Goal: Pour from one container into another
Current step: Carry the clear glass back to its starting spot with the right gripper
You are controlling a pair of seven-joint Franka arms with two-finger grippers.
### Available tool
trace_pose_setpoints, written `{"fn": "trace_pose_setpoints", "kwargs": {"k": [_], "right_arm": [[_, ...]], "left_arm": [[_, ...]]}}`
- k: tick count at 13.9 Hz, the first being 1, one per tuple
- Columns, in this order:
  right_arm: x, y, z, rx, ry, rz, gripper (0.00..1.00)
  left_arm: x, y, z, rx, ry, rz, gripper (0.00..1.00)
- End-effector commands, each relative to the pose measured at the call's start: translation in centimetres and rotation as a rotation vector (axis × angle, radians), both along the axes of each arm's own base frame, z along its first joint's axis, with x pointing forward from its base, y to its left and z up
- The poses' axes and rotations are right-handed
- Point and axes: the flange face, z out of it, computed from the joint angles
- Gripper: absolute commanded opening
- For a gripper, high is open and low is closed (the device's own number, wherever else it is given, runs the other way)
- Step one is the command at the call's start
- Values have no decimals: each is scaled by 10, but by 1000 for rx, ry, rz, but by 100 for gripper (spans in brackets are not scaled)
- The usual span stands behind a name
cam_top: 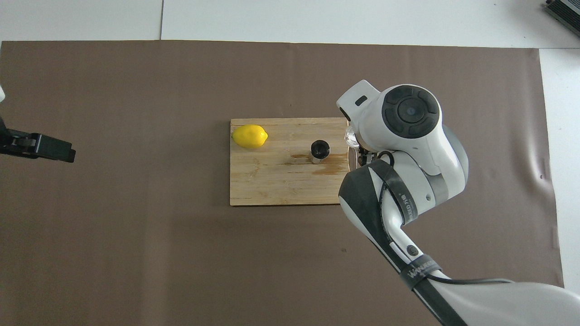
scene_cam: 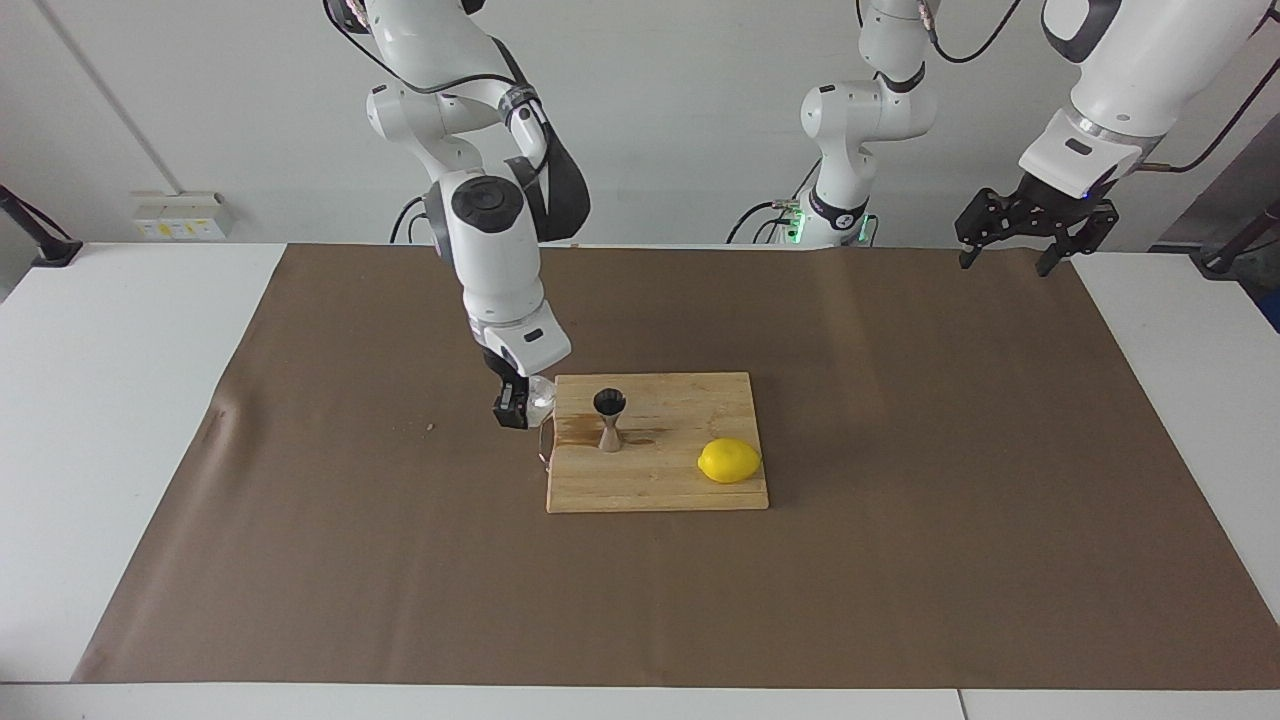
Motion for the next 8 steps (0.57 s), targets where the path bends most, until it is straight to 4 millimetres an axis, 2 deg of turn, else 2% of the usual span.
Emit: {"fn": "trace_pose_setpoints", "kwargs": {"k": [1, 3, 8], "right_arm": [[-7, -46, -16, 108, 31, 9, 5], [-12, -77, -30, 147, 38, 15, 5], [-20, -125, -49, 212, 56, 32, 5]], "left_arm": [[-5, 1, -1, -7, -6, 10, 100], [-5, 2, -1, -9, -5, 10, 100], [-5, 1, -1, -7, -6, 10, 100]]}}
